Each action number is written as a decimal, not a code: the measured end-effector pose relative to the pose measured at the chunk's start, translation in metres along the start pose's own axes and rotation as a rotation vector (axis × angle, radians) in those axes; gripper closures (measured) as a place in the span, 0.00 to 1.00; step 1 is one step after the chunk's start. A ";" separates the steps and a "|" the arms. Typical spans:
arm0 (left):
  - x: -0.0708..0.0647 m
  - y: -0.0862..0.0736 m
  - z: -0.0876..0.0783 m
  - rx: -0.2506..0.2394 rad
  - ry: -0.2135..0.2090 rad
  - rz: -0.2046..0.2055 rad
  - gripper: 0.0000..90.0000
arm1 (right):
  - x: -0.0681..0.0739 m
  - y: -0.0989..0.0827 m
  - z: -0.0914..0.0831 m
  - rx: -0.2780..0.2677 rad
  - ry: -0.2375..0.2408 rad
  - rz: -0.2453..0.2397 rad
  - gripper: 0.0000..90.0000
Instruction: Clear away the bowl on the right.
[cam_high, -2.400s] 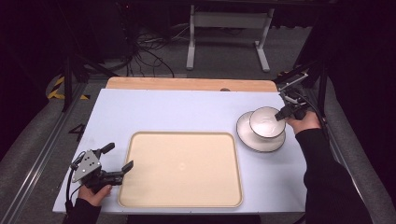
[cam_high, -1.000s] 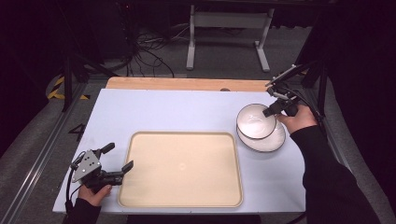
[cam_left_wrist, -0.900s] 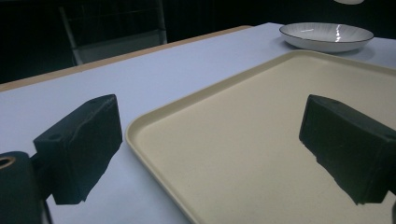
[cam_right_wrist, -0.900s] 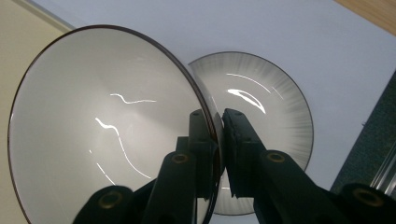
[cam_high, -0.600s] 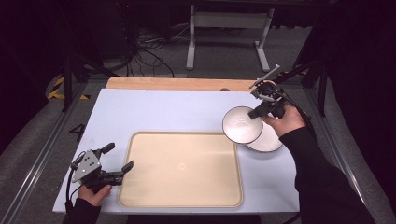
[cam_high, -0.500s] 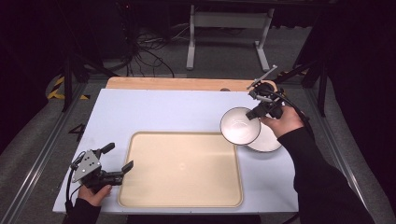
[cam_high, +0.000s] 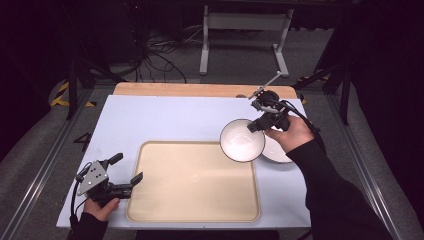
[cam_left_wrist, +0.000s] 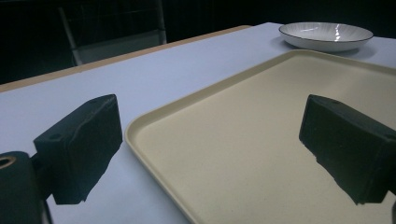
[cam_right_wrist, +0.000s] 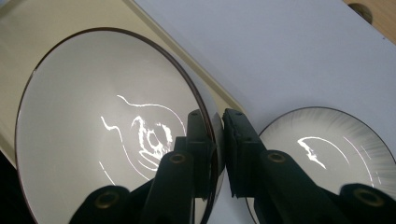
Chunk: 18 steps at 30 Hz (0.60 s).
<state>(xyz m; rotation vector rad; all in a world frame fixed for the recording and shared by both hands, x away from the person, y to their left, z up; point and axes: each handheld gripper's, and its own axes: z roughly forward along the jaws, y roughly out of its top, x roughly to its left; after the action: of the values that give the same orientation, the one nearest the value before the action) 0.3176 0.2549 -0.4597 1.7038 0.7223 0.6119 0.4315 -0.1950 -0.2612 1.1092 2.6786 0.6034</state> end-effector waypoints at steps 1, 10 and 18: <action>0.000 0.000 0.000 0.000 0.000 0.000 0.07 | 0.002 0.001 0.001 -0.003 0.006 -0.004 0.90; 0.000 0.000 0.000 0.001 -0.001 0.000 0.07 | 0.018 0.011 0.006 -0.007 0.030 -0.048 0.90; 0.000 0.000 0.000 0.000 -0.001 0.000 0.07 | 0.034 0.022 0.012 -0.013 0.052 -0.087 0.90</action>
<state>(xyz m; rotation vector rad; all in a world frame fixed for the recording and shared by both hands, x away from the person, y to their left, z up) 0.3176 0.2549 -0.4597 1.7040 0.7218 0.6111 0.4247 -0.1534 -0.2630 0.9806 2.7466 0.6420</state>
